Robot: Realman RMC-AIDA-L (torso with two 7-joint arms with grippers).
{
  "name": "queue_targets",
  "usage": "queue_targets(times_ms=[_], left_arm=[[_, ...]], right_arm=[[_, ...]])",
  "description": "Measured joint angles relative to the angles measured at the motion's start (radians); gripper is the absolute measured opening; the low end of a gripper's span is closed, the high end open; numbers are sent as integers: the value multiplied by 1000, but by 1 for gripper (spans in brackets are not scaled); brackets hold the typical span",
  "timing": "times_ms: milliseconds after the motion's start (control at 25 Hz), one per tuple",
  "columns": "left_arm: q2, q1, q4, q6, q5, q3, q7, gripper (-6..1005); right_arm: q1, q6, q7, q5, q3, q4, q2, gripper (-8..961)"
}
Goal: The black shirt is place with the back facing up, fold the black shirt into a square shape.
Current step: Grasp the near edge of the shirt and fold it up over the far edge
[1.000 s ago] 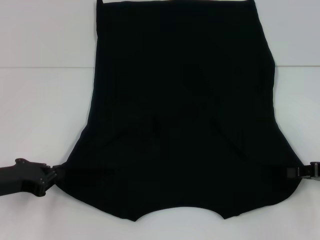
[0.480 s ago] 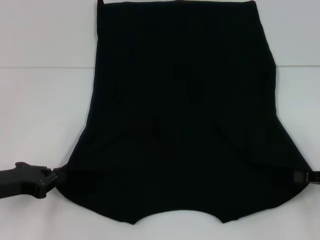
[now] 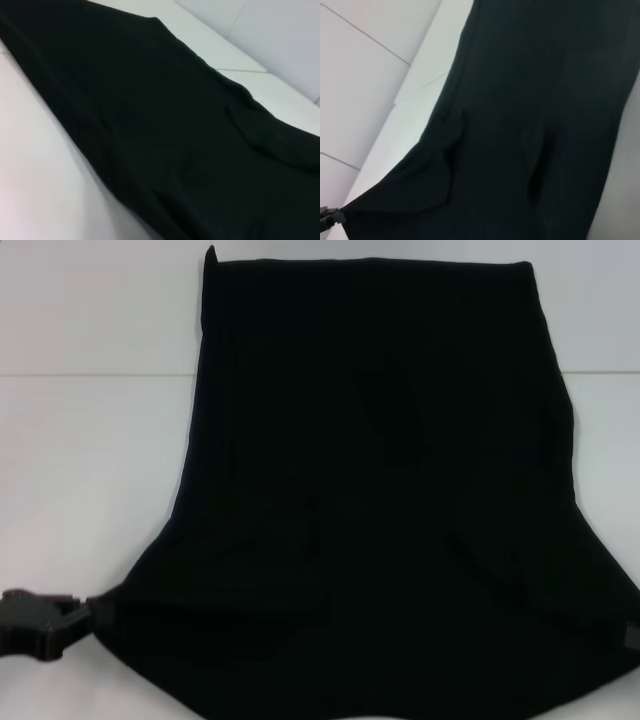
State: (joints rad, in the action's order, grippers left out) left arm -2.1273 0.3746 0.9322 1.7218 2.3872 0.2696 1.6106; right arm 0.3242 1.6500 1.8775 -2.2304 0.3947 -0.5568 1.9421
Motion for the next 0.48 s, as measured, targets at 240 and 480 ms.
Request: queue_targets(times_ms=[240,480], left_arm=[[-1,-38,45,139,31,-4,-1,46],[-6,-57,58,204,51,-4,-3,54]], right_arm=[[-78,90,-40,-1,-7,-46,-5,24],[-129,151,-97,-3,-26,-67,3,24]])
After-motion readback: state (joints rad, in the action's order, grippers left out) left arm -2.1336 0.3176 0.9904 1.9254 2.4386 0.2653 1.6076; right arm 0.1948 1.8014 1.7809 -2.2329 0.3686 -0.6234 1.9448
